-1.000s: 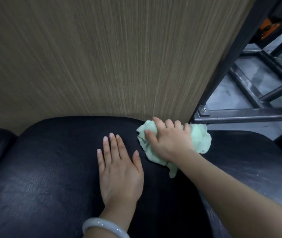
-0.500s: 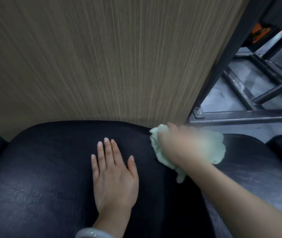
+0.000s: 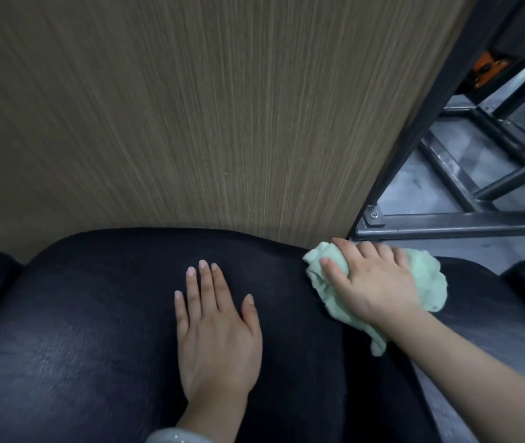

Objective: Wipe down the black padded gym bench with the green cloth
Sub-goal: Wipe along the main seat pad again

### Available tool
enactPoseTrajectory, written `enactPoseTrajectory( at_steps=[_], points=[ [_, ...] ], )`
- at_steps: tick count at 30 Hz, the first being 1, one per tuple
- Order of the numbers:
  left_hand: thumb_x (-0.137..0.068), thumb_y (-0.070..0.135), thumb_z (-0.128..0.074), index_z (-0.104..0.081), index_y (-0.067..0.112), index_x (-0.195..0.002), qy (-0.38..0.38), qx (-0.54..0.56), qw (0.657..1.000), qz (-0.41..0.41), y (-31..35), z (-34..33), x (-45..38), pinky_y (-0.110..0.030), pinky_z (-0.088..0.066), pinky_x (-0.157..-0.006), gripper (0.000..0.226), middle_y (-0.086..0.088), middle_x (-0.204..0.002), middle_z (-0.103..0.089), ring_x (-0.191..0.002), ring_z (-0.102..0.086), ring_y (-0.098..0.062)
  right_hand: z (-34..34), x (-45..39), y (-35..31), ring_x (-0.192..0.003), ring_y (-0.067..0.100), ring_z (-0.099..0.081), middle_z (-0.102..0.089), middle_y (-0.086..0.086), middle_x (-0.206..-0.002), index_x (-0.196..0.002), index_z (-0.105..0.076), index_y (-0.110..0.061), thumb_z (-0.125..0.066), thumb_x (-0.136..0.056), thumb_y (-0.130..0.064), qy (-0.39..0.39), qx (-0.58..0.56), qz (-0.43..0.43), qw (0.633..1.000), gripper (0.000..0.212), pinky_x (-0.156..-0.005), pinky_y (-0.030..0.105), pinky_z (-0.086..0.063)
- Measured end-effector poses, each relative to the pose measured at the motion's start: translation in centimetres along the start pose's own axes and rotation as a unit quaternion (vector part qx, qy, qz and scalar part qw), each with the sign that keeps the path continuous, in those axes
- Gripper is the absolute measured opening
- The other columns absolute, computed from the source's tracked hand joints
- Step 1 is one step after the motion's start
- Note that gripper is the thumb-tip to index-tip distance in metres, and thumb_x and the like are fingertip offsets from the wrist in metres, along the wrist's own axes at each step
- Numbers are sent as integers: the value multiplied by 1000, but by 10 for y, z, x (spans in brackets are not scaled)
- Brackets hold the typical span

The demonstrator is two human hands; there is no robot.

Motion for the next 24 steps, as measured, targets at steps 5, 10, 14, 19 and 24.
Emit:
enactPoseTrajectory(
  at_steps=[5,10,14,19,24],
  points=[
    [-96,43,-23,-36,-3,-141,5,-1,1000,-2,0,0,0,-44,-14,-112,65,-14,-150,-35,-142,-27,-26,-8,-2,-46,-133,31,-29,-41,5,-142,-149,-22,-31,-7,-93,-63,1,-33,-20,999,66,-113,55,-4],
    [-97,44,-21,-35,-1,-142,3,1,1000,-2,-1,-1,0,-43,-14,-112,66,-13,-151,-34,-142,-25,-25,-9,9,-37,-137,22,-23,-32,-5,-149,-151,-9,-40,10,-75,-71,30,-28,111,993,84,-116,46,-6],
    [-97,44,-20,-35,-2,-142,4,8,1000,-3,-1,0,0,-43,-14,-112,66,-14,-150,-35,-141,-27,-27,-2,14,12,-139,16,-18,-26,-9,-152,-149,-5,-46,24,-67,-79,11,-3,130,991,93,-116,39,-5],
    [-96,43,-22,-38,-3,-141,-1,9,1000,-9,1,1,0,-44,-14,-112,66,-16,-149,-37,-141,-29,-28,-1,11,4,-138,24,-19,-26,-4,-152,-149,5,-46,18,-68,-71,-17,23,78,996,86,-116,49,-4],
    [-93,46,-13,-26,-2,-142,-15,9,1000,14,7,6,1,-44,-12,-115,69,-16,-152,-29,-142,-21,-25,-1,13,-10,-143,27,-7,-8,-1,-159,-147,11,-48,11,-74,-78,-37,20,190,981,79,-115,51,4]
  ],
)
Point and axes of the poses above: each hand's wrist, its own x-axis away from the middle knuckle, its own z-axis out of the back of the hand, y = z × x, the point moved 2 cm from there along -x, towards the middle knuckle
